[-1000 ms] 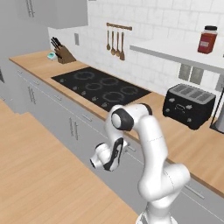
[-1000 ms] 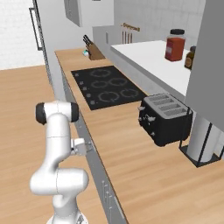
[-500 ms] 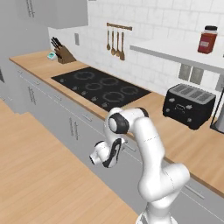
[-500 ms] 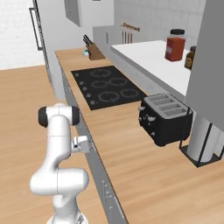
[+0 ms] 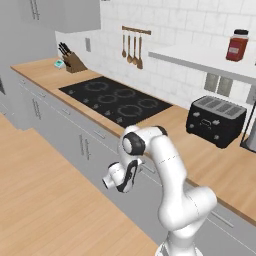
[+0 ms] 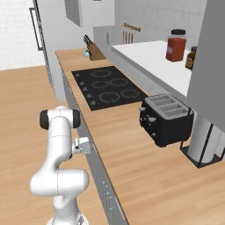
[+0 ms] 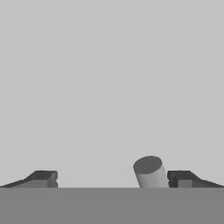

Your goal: Take a straw from the drawer in front and place it inside the glass cup on the dining counter.

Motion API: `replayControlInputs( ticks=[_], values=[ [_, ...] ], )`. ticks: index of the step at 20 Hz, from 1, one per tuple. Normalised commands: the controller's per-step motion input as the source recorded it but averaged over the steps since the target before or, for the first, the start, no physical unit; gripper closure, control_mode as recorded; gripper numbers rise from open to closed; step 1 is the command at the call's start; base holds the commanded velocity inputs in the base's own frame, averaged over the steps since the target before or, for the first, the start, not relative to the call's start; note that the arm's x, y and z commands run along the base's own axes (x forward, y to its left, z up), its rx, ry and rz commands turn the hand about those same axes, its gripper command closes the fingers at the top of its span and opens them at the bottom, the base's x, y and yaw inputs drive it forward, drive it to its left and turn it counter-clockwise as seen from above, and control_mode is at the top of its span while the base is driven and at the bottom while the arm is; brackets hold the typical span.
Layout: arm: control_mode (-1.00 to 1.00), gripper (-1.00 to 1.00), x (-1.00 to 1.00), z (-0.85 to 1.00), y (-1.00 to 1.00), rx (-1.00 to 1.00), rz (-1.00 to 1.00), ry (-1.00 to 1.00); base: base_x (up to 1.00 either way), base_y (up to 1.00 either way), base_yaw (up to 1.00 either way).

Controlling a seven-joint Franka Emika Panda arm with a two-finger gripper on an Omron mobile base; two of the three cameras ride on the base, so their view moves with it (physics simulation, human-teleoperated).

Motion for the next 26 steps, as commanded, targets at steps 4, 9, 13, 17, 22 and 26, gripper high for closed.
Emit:
replayControlInputs(
  ticks=[4,9,13,17,22,26],
  values=[
    [-1.00,1.00,0.00,0.00,-0.01,0.01,0.00,0.00,0.00,0.00,0.00],
    [-1.00,1.00,-0.15,0.04,0.04,0.05,0.01,0.00,0.00,0.00,0.00],
    [-1.00,1.00,-0.34,0.08,0.29,0.09,0.03,0.00,0.00,0.00,0.00],
    [-1.00,1.00,-0.53,0.03,0.75,0.08,0.05,0.00,0.00,0.00,0.00],
    [-1.00,1.00,-0.57,0.03,0.99,0.06,0.06,0.01,0.00,0.00,0.00],
    [-1.00,1.00,-0.48,0.06,1.00,0.06,0.07,0.05,0.00,0.00,0.00]
  ],
)
